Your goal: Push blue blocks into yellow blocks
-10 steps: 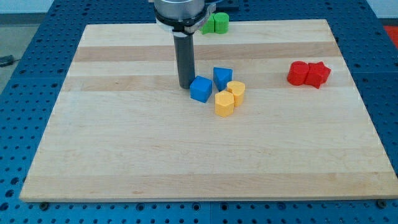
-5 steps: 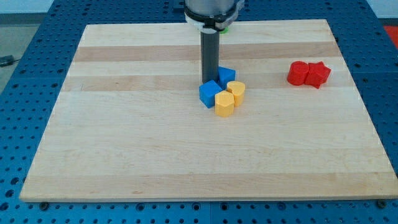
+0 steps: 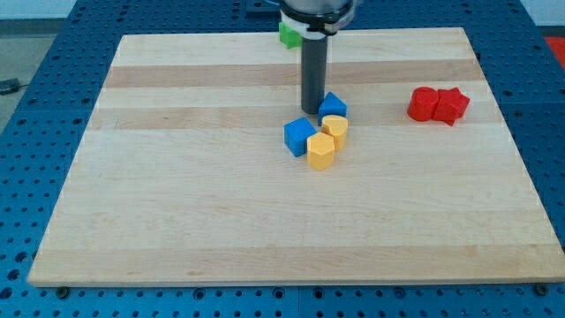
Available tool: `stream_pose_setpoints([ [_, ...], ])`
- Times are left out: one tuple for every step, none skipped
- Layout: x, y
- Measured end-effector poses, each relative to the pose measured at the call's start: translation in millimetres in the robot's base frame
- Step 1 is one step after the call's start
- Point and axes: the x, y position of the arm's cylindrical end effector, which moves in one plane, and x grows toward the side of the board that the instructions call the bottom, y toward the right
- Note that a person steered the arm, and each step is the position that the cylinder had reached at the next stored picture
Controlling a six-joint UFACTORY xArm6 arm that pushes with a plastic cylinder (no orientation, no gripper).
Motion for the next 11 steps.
stream_pose_setpoints([
  [0.0, 9.0],
  [-0.2, 9.0],
  [-32.1, 5.5],
  [-35.8, 51.3],
  [-26.5, 68.6],
  [-6.0, 59.5],
  [1.7, 58.9],
  [1.8, 58.9],
  [1.1, 54.8],
  [-19.9, 54.2],
  [-27.2, 54.2],
])
